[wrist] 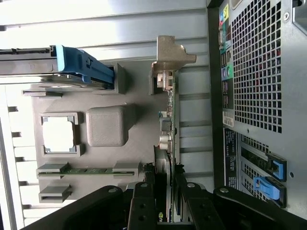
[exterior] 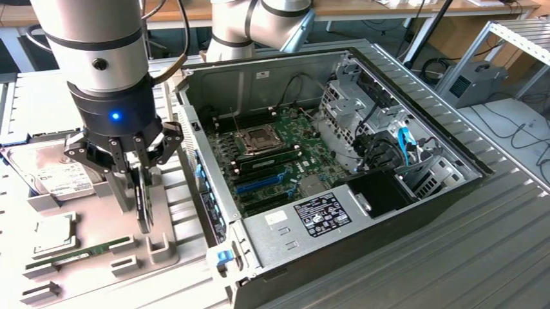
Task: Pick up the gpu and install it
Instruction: 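Pick up the gpu and move the gpu toward the slot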
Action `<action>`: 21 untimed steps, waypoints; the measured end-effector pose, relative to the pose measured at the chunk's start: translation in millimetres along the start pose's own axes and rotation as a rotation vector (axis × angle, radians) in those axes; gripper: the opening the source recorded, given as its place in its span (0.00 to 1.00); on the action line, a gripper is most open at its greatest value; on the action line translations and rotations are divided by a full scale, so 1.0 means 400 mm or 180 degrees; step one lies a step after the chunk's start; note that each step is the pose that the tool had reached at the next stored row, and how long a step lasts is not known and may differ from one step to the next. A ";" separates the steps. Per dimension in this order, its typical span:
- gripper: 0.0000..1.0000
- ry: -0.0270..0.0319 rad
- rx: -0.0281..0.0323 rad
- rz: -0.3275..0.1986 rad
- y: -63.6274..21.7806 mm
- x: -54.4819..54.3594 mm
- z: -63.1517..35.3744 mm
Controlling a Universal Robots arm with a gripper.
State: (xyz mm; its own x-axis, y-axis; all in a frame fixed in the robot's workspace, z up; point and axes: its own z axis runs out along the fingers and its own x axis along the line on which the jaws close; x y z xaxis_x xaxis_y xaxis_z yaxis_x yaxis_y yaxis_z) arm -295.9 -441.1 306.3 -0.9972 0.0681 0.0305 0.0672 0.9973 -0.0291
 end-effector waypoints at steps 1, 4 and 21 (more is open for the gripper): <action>0.26 0.0000 0.0000 0.0000 0.000 0.000 -0.001; 0.26 0.0000 0.0000 0.0000 0.000 0.000 -0.003; 0.26 0.0000 0.0000 0.0000 -0.001 0.001 -0.019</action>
State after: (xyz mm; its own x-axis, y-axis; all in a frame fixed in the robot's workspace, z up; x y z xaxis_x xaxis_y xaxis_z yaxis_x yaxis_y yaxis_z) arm -295.9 -441.1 314.0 -0.9972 0.0681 0.0306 0.0672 0.9973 -0.0291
